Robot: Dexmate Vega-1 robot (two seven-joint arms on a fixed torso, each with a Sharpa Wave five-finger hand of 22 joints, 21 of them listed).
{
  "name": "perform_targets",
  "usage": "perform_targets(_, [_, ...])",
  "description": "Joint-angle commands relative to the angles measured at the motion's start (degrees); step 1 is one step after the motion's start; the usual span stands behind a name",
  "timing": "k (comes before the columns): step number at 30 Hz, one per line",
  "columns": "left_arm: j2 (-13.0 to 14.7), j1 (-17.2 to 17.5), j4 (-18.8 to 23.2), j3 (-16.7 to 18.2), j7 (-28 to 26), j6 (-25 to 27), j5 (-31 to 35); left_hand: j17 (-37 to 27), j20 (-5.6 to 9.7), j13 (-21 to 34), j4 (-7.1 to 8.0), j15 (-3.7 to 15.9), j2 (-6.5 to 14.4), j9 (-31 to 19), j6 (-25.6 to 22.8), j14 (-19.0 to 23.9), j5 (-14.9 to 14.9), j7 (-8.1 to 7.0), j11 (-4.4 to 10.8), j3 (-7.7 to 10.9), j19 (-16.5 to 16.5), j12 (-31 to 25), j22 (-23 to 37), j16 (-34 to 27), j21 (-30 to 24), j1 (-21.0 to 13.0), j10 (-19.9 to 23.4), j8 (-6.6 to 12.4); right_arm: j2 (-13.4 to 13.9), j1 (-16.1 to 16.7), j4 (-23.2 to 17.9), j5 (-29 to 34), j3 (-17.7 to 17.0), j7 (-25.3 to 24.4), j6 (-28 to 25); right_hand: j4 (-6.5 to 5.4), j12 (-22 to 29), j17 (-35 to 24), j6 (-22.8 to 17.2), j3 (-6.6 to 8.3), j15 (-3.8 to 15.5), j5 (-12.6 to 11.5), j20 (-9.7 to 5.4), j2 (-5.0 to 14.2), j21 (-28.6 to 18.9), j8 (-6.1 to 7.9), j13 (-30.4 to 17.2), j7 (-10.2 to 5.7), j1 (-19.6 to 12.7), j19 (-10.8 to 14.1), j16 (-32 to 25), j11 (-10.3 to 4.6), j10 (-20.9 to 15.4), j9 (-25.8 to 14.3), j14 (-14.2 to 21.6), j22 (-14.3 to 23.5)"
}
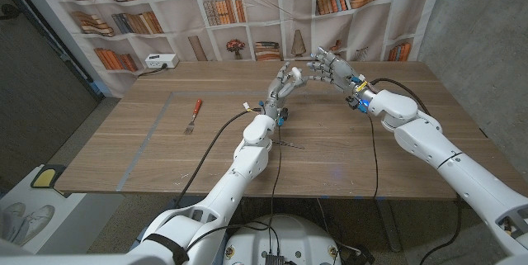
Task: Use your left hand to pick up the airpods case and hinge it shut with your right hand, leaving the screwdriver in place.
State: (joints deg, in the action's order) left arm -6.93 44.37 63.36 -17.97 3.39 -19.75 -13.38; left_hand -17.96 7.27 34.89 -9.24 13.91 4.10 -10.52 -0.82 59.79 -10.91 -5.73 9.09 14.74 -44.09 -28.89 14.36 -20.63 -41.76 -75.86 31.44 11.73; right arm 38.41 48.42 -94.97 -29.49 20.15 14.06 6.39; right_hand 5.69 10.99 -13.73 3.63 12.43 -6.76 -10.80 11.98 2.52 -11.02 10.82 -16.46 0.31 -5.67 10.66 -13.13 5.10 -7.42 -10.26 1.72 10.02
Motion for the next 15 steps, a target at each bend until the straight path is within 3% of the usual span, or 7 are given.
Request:
perform_targets(1, [0.7, 0.75, 1.36, 0.33, -0.36, 0.26, -0.07, -0.33, -0.12, 0.06, 0.14, -0.01, 2.8, -0.33, -0.39, 0.6, -0.24, 0.0, 3.12, -0.14, 0.23, -0.27, 0.13, 0.06, -0.42, -2.25, 13.62, 0.02, -1.12, 1.95, 0.98, -1.86, -2.71, -3.03, 1.33, 0.26, -0.21, -0.11, 0.57, 0.48, 0.09, 0.06, 0.1, 0.65, 0.2, 0.04, 0.03, -0.09, -0.18, -0.43, 0.35, -0.03, 0.93, -0.33, -0.73, 0.05])
perform_targets(5, [1.57, 1.57, 3.37, 0.42, -1.41, 0.52, 0.69, -0.36, -0.16, 0.05, 0.14, -0.01, 2.78, -0.33, -0.44, 0.63, -0.24, 0.01, 3.13, -0.16, 0.29, -0.26, 0.1, 0.13, -0.59, -2.27, 13.66, -0.01, -3.81, 2.63, 3.64, -6.21, -3.78, -1.05, 3.79, 0.44, -0.1, 0.0, 0.55, 0.59, 1.05, 0.08, -0.29, 0.61, 0.24, 0.1, 0.19, -0.06, -0.39, -0.68, 0.76, -0.07, 1.17, -0.34, -1.63, 0.03])
perform_targets(8, [2.28, 2.39, 5.14, 0.75, -1.34, 1.38, 0.2, -0.39, -0.26, 0.02, 0.15, -0.01, 2.82, -0.33, -0.43, 0.69, -0.25, 0.04, 3.13, -0.15, 0.49, -0.23, 0.07, 0.17, -0.69, -2.28, 13.67, -0.05, -5.04, 2.73, 5.33, -8.8, -4.47, 1.02, 5.33, 0.78, 0.03, 0.36, 0.1, 0.74, 2.35, 0.12, -2.07, 0.48, 0.39, 0.3, 0.58, 0.15, -0.8, -1.55, 1.95, -0.19, 1.55, -0.34, -4.65, -0.01])
perform_targets(15, [3.86, 4.19, 9.19, 1.08, -3.54, 2.97, 1.06, -0.45, -0.2, -0.01, 0.16, -0.01, 2.83, -0.34, -0.5, 0.75, -0.26, -0.03, 3.12, -0.15, 0.54, -0.18, 0.03, 0.25, -0.96, -2.31, 13.67, -0.09, -6.54, 2.86, 7.5, -13.91, -5.85, 4.96, 6.12, 0.98, -0.04, 0.6, -0.32, 0.75, 2.67, 0.15, -3.13, 0.27, 0.23, 0.43, 0.86, 0.21, -0.96, -1.4, 1.8, -0.2, 2.12, -0.34, -4.44, -0.04])
